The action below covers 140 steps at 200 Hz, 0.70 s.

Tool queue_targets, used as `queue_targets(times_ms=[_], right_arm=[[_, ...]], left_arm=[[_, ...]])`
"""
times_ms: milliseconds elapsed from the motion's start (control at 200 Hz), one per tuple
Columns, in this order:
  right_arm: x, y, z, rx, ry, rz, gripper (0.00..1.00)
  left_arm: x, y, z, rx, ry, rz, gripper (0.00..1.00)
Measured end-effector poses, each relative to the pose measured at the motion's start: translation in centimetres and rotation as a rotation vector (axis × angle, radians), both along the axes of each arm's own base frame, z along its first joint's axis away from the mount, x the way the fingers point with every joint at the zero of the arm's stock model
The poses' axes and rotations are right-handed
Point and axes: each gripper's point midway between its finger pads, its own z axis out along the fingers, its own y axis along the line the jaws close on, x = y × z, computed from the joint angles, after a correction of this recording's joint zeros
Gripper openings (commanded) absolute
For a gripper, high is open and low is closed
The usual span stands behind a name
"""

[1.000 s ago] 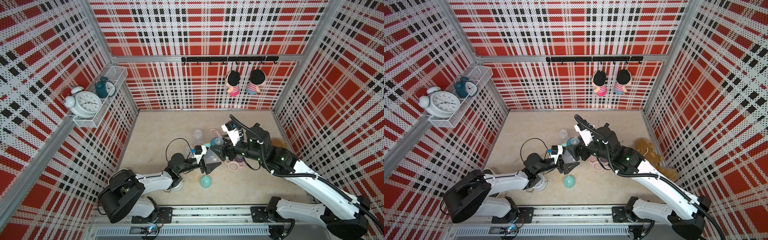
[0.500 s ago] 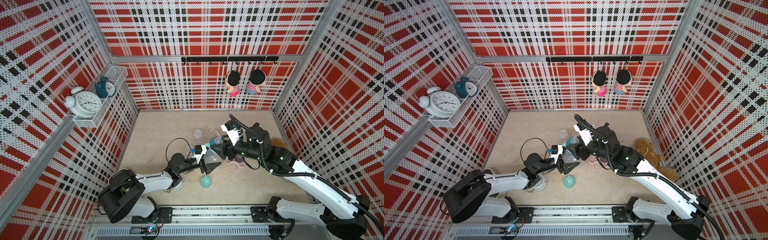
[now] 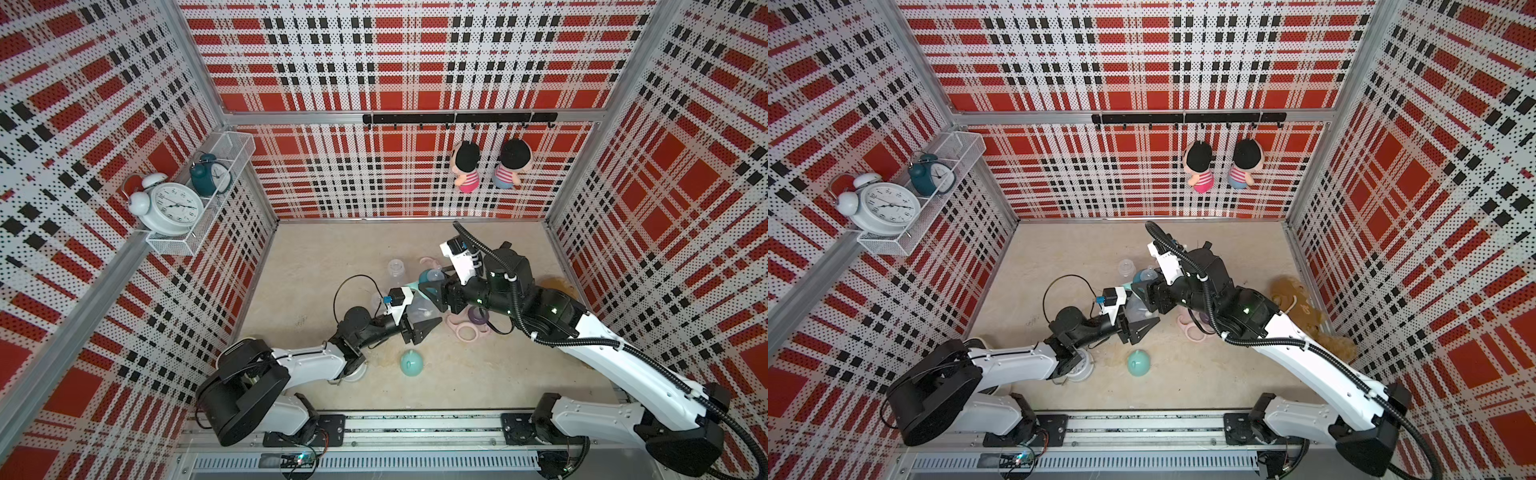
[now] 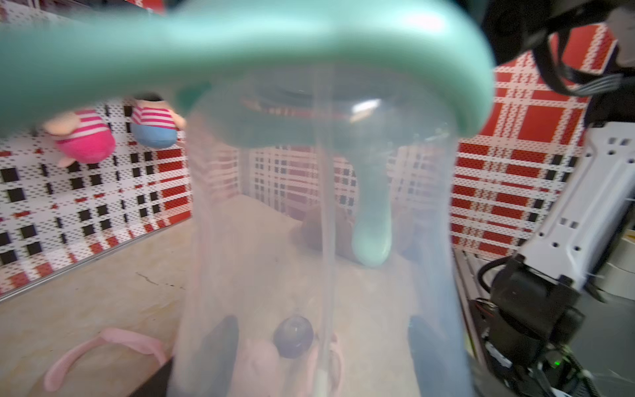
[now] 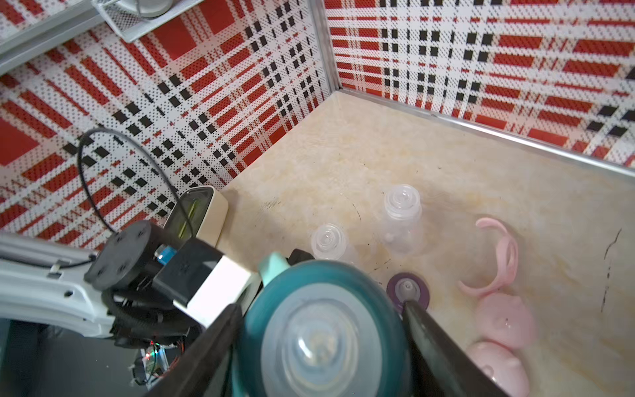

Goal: Assemble the baby bottles
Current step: Screw the nipple onto the baby bottle.

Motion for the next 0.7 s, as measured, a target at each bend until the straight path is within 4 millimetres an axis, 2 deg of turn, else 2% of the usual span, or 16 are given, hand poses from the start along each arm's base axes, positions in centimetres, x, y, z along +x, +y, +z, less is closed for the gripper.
queue_targets(times_ms=[215, 396, 506, 581, 701], right_arm=[[1.6, -0.5, -1.1, 0.057, 0.122, -0.171, 0.39], [3.2, -0.9, -1.5, 0.117, 0.152, -0.336, 0.38], [3.8, -1.3, -1.6, 0.145, 0.159, -0.393, 0.47], [4.0, -1.4, -1.6, 0.153, 0.161, -0.409, 0.49], [3.9, -1.4, -1.5, 0.155, 0.163, -0.407, 0.69]], left_arm=[[1.3, -0.1, -0.7, 0.039, -0.008, 0.230, 0.00], [2.6, 0.0, -0.8, 0.081, -0.024, 0.418, 0.00], [3.1, -0.1, -0.8, 0.110, -0.040, 0.489, 0.00], [3.3, -0.1, -0.8, 0.119, -0.046, 0.517, 0.00], [3.6, 0.2, -0.8, 0.125, -0.051, 0.533, 0.00]])
